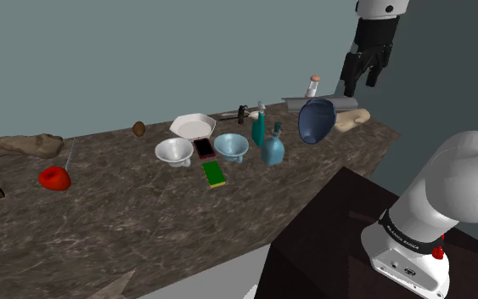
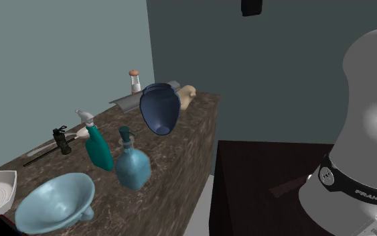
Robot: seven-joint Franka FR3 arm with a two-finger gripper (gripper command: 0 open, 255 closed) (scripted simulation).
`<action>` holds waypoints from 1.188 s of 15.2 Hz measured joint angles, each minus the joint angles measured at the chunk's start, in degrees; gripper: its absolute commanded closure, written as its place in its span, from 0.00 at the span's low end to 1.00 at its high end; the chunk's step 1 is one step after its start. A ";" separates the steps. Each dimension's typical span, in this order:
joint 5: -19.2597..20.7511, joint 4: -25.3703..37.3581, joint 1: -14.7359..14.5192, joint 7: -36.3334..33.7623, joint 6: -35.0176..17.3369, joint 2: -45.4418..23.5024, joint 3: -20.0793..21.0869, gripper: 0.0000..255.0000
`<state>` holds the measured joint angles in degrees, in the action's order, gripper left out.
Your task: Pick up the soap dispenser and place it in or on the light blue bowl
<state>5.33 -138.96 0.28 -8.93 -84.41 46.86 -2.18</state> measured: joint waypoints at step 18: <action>4.25 -1.44 0.97 3.80 -32.71 -27.82 -5.54 0.00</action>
<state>9.58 -140.40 1.25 -5.13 -117.12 19.04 -7.72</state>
